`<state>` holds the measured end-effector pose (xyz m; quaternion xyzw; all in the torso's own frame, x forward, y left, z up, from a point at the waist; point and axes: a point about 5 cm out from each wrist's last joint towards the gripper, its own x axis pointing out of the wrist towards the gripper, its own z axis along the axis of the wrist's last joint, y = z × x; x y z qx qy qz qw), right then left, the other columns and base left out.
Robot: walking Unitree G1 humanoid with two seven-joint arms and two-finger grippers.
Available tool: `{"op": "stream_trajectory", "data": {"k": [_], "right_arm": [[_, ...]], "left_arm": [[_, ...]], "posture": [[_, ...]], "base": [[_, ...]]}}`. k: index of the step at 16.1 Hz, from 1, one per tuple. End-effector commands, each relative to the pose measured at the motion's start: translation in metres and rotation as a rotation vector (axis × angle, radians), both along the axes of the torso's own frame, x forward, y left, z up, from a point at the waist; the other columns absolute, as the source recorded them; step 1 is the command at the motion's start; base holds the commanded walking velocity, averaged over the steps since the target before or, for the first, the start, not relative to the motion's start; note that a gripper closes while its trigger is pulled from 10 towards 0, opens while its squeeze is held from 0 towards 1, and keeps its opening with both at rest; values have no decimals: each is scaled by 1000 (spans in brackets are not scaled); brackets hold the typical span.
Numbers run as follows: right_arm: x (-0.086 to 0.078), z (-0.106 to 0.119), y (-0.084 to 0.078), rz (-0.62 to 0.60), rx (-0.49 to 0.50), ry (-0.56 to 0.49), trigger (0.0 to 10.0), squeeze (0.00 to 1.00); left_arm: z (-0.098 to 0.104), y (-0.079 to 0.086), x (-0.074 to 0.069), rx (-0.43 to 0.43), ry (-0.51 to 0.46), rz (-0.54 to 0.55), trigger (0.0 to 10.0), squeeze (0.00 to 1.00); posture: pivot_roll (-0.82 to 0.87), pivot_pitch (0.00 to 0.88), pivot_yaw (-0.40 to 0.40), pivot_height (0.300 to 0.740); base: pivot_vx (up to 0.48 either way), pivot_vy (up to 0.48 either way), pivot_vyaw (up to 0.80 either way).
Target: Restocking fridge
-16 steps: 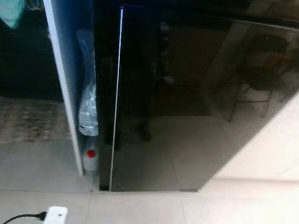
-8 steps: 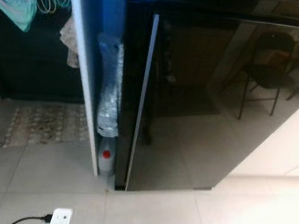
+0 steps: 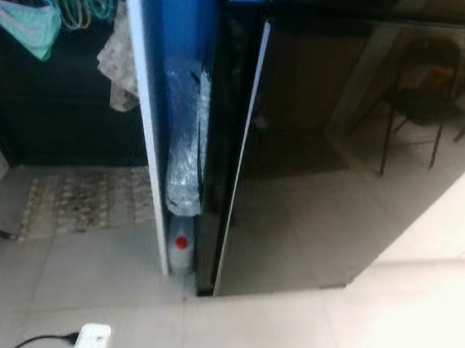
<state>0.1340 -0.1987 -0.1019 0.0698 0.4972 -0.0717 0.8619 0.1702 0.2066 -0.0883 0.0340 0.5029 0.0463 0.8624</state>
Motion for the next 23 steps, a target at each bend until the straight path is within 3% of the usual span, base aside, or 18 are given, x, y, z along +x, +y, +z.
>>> {"op": "stream_trajectory", "data": {"k": [1, 17, 23], "right_arm": [[3, 1, 3, -10, 14, -13, 10000, 0], [6, 2, 4, 38, 19, -19, 10000, 0], [7, 2, 5, 67, 10, -24, 10000, 0]], "left_arm": [[-1, 4, -4, 14, 4, -1, 10000, 0], [-1, 5, -5, 14, 4, 28, 10000, 0], [-1, 6, -5, 31, 22, 10, 10000, 0]], "posture": [[53, 0, -28, 740], [82, 0, -41, 740], [90, 0, -46, 740]], "base": [[0, 315, 0], [0, 318, 0], [0, 0, 267]]}}
